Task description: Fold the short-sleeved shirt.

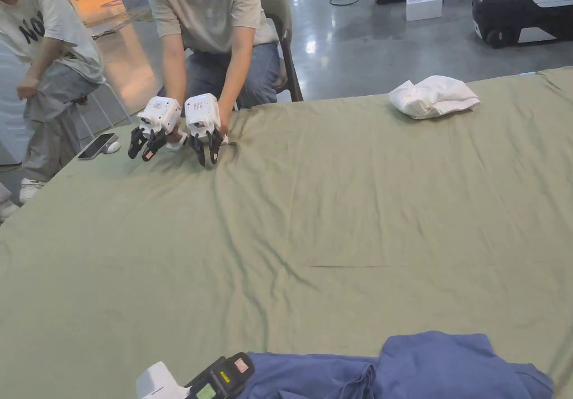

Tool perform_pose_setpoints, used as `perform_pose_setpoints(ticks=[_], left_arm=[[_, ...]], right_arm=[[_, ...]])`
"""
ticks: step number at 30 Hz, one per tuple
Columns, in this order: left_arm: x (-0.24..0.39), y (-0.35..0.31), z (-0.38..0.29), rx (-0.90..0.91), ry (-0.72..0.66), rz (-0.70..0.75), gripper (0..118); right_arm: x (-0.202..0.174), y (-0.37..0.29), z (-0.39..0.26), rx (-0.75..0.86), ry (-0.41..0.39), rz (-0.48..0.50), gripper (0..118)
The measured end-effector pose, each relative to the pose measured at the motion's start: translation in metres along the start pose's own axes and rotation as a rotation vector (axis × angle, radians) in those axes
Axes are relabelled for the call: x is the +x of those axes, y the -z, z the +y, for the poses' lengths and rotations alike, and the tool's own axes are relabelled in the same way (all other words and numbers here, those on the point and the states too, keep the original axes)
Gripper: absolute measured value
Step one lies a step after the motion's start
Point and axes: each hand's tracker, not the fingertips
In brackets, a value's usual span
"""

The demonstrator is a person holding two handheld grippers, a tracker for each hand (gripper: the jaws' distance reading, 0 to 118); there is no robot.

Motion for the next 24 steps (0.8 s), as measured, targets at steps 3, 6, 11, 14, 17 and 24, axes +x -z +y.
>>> perform_pose_setpoints(ticks=[3, 6, 11, 14, 17, 24], left_arm=[[-0.035, 0.008, 0.001, -0.028, -0.134, -0.01, 86], [-0.045, 0.009, -0.006, 0.026, -0.25, -0.161, 83], [-0.042, 0.031, -0.024, -0.123, -0.365, -0.295, 48], [-0.029, 0.034, -0.033, -0.115, -0.231, -0.168, 11], [-0.032, 0.024, -0.027, -0.085, -0.289, -0.22, 6], [-0.028, -0.038, 0.018, 0.063, -0.158, -0.154, 6]], right_arm=[[-0.001, 0.001, -0.004, -0.008, 0.003, 0.001, 0], [-0.001, 0.001, -0.005, -0.011, 0.016, 0.006, 0], [-0.001, -0.001, -0.004, 0.01, 0.056, 0.02, 0], [-0.001, -0.002, -0.002, 0.011, 0.041, 0.007, 0], [-0.001, -0.006, -0.001, 0.012, 0.026, 0.007, 0], [0.003, -0.001, -0.001, 0.007, 0.033, 0.011, 0]])
